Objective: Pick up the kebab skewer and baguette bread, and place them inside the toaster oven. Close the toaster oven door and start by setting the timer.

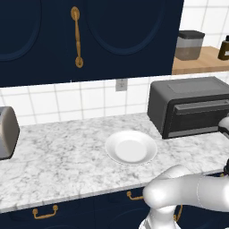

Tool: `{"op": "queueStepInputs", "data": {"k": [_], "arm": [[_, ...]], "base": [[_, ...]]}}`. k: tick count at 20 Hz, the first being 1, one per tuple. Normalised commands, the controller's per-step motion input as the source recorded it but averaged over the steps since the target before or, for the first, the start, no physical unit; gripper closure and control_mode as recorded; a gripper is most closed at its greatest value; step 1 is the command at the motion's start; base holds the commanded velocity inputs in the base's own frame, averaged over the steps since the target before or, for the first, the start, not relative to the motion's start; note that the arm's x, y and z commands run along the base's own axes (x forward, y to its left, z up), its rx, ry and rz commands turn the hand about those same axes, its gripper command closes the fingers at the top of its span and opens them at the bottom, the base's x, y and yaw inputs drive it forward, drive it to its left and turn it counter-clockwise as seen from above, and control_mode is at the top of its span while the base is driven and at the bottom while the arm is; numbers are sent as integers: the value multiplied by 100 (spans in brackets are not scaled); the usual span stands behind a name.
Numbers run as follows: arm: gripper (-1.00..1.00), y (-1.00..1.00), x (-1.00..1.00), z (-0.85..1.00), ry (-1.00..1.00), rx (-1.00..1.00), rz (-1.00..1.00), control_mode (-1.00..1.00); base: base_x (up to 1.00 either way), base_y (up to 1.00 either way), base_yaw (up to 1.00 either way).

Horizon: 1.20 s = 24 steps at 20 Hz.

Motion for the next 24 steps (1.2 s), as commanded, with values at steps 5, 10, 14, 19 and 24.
{"op": "queueStepInputs", "data": {"k": [5,10,14,19,24], "arm": [[-100,-1,8,-15,1,2,0,-100],[-100,-19,6,-4,0,5,0,-100],[-100,-23,0,0,0,5,0,-100],[-100,-10,0,11,0,0,0,-100],[-100,-1,0,18,0,0,0,-100]], "base": [[0,0,0],[0,0,0],[0,0,0],[0,0,0],[0,0,0]]}}
